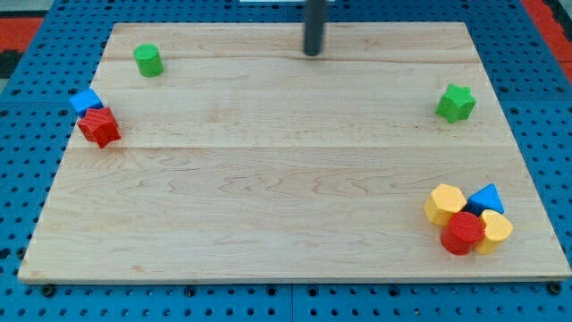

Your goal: Push the green circle parallel to the green star

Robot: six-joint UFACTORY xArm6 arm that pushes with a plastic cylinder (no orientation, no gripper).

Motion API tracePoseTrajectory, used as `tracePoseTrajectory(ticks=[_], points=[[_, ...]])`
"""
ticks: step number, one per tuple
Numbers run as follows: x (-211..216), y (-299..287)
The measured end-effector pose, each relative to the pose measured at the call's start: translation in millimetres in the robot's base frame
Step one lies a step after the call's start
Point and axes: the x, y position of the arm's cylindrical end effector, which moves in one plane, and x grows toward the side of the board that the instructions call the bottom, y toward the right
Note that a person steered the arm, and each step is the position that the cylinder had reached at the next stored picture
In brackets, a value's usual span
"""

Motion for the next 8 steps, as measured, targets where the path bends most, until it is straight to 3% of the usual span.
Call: tracePoseTrajectory(ticks=[2, 3, 4, 5, 6, 8], points=[[1.8, -199.7], [35.2, -235.5], [61.7, -205.1], [39.5, -214.7], [23.2, -289.3], [45.3, -303.0]])
